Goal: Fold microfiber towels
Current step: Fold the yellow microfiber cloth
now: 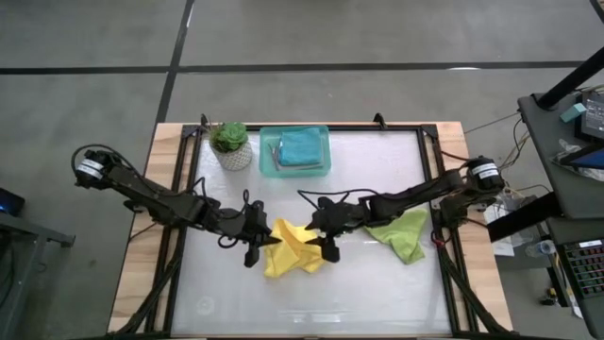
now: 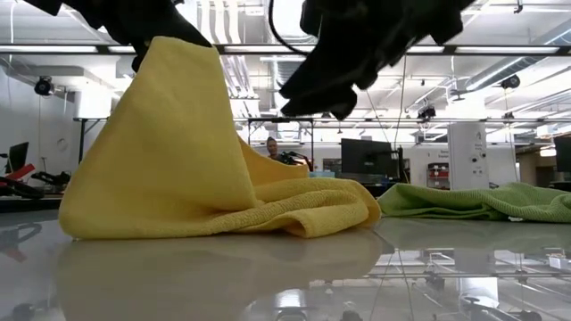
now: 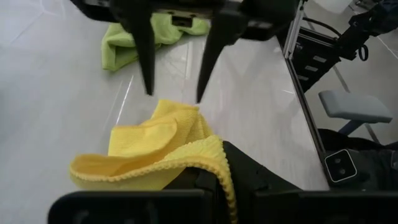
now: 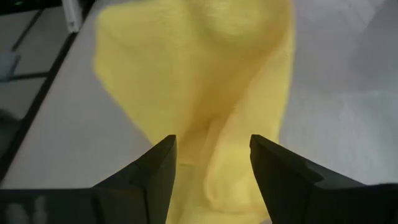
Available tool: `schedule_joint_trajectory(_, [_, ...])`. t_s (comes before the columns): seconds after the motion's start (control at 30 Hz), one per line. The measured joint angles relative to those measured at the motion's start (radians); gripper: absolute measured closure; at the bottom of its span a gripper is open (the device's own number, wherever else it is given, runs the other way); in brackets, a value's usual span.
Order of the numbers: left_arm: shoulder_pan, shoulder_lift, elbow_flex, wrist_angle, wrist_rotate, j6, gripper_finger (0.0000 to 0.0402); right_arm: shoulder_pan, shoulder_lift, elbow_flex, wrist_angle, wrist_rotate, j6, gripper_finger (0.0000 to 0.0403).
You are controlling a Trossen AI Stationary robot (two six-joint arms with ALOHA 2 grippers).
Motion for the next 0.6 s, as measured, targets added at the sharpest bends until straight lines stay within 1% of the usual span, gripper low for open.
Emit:
schedule_joint_trajectory(0.17, [0.000,0.000,0.000,0.001,0.000,0.001,0.0402,0.000,0.089,-0.017,0.116,0.004,0.022,0.0209])
schedule_joint_trajectory(0.3, [0.000,0.000,0.000,0.000,0.000,0.003,0.0402,0.000,0.170,0.011,0.107,0.003,0.014,0.0209])
schedule_joint_trajectory(0.43, [0.000,0.000,0.000,0.000,0.000,0.003,0.0402,-0.002,0.203,0.044,0.106,0.011,0.004,0.0210])
schedule_joint_trajectory(0.53, [0.000,0.000,0.000,0.000,0.000,0.003,0.0402,-0.002,0.210,0.071,0.023,0.077,-0.009,0.0228])
schedule_joint_trajectory(0.6, [0.000,0.000,0.000,0.000,0.000,0.002,0.0402,-0.002,0.210,0.093,-0.035,0.109,-0.031,0.0256])
